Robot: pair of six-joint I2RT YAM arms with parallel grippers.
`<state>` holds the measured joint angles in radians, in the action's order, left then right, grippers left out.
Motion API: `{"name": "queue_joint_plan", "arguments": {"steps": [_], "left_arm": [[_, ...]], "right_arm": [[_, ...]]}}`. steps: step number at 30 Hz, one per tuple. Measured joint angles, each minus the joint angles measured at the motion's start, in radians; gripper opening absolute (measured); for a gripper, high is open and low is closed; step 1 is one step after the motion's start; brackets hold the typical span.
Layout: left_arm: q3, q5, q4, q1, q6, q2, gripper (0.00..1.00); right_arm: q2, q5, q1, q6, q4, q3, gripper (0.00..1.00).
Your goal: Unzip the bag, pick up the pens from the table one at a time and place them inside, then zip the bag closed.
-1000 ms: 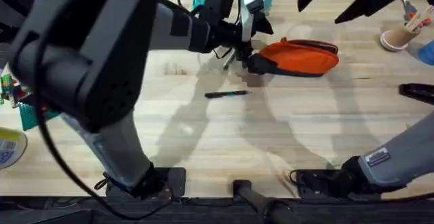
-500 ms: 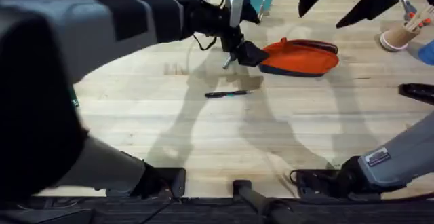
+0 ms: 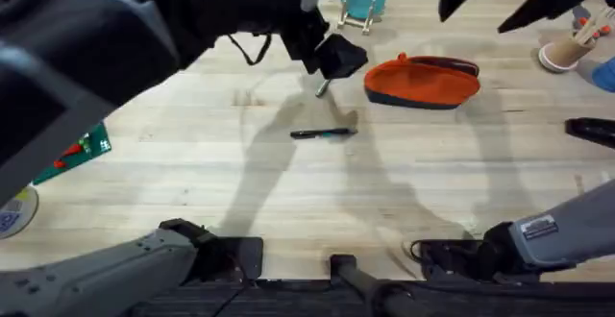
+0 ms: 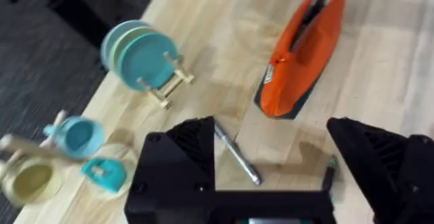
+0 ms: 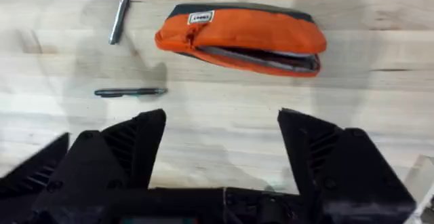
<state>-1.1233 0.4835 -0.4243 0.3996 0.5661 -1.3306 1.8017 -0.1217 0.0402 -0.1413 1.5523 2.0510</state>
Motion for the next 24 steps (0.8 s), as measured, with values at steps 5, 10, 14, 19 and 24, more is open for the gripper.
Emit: {"name": "queue_joint_plan", "arguments": {"steps": [5,10,14,19,24], "left_arm": [[0.000,-0.065,-0.037,0.000,-0.063,0.043,0.993],[0.000,-0.088,-0.056,0.000,-0.094,0.043,0.993],[0.000,-0.093,-0.056,0.000,-0.104,0.043,0.993],[0.000,-0.093,-0.056,0.000,-0.106,0.043,0.993],[0.000,-0.093,-0.056,0.000,-0.107,0.043,0.993]], "right_arm": [[-0.054,0.024,0.000,0.003,0.020,0.005,0.996],[-0.067,0.030,0.000,0.008,0.021,0.006,0.997],[-0.073,0.032,0.000,0.008,0.039,0.006,0.997],[-0.080,0.032,0.000,0.008,0.047,0.007,0.997],[-0.080,0.032,0.000,0.013,0.040,0.007,0.997]]}}
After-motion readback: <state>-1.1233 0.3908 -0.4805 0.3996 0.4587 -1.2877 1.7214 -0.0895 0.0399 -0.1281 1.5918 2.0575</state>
